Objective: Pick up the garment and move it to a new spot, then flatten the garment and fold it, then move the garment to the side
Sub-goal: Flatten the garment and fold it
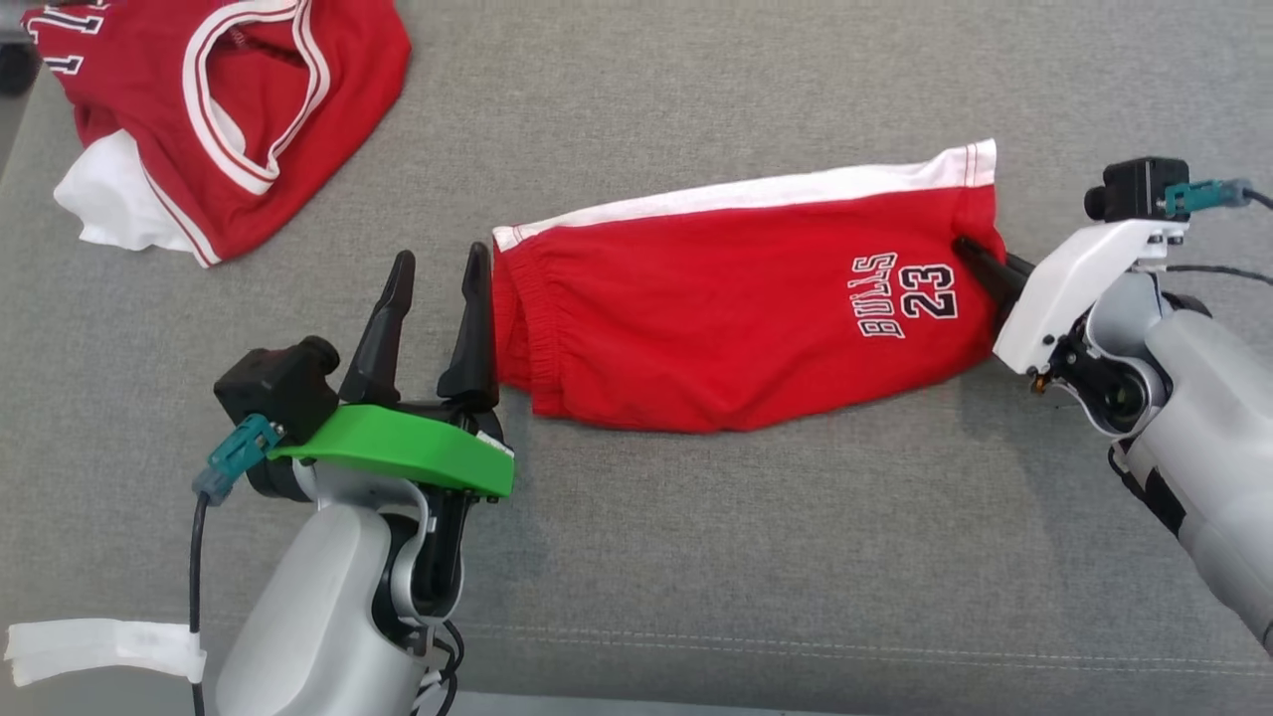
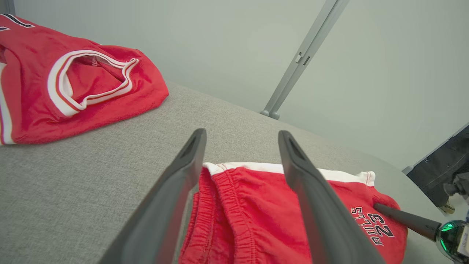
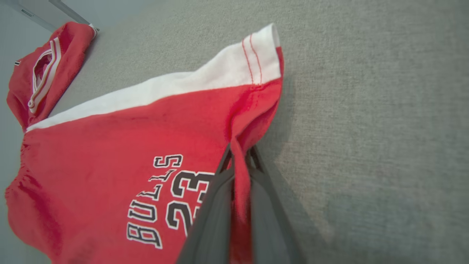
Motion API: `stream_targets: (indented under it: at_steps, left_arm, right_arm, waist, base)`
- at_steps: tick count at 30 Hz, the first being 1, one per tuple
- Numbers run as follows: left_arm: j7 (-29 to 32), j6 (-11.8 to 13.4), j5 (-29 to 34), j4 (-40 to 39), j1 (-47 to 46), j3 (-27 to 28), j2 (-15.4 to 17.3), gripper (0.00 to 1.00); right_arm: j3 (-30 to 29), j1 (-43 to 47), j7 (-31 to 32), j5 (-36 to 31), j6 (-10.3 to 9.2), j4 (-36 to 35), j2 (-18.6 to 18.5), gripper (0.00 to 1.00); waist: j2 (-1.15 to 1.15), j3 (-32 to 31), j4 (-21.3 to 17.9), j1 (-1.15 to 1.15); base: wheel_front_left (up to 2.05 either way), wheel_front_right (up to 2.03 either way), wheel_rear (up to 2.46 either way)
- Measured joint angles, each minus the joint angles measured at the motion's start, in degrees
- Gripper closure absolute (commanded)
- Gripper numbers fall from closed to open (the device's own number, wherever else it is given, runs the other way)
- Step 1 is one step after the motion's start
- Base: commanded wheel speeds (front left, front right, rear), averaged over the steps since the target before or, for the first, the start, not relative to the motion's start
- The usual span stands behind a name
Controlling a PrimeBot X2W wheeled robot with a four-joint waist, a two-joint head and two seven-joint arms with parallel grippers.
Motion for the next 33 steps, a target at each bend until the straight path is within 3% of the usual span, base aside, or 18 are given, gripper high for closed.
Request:
stream_targets:
  at_steps: [8, 17, 21, 33]
  left_arm:
    - [0.0, 0.0, 0.4, 0.2, 2.6, 0.0, 0.6, 0.0]
    - [0.0, 0.0, 1.0, -0.1, 3.9, -1.1, 0.9, 0.0]
    - [0.1, 0.0, 1.4, -0.5, 3.9, -1.8, 0.8, 0.0]
    - [0.2, 0.0, 1.8, -1.0, 4.1, -2.1, 1.0, 0.0]
  right_arm:
    - [-1.4, 5.2, -4.1, 1.7, -0.08, -0.4, 1.2, 1.0]
    - [-1.3, 5.8, -4.6, 2.0, -0.23, -1.5, 1.7, 1.0]
    - [-1.5, 6.7, -4.9, 2.0, -1.19, -0.5, 0.7, 1.0]
    - [-2.2, 7.8, -6.5, 2.3, -1.27, 0.4, 0.5, 1.0]
  waist:
    - [0.0, -3.5, -3.9, 0.0]
    - [0.0, -5.1, -6.8, 0.0]
    - [0.0, -5.4, -7.1, 0.0]
    - [0.0, -5.2, -7.0, 0.0]
  base:
    - [0.0, 0.0, 0.0]
    - [0.0, 0.0, 0.0]
    - [0.0, 0.0, 0.0]
    - [0.0, 0.0, 0.0]
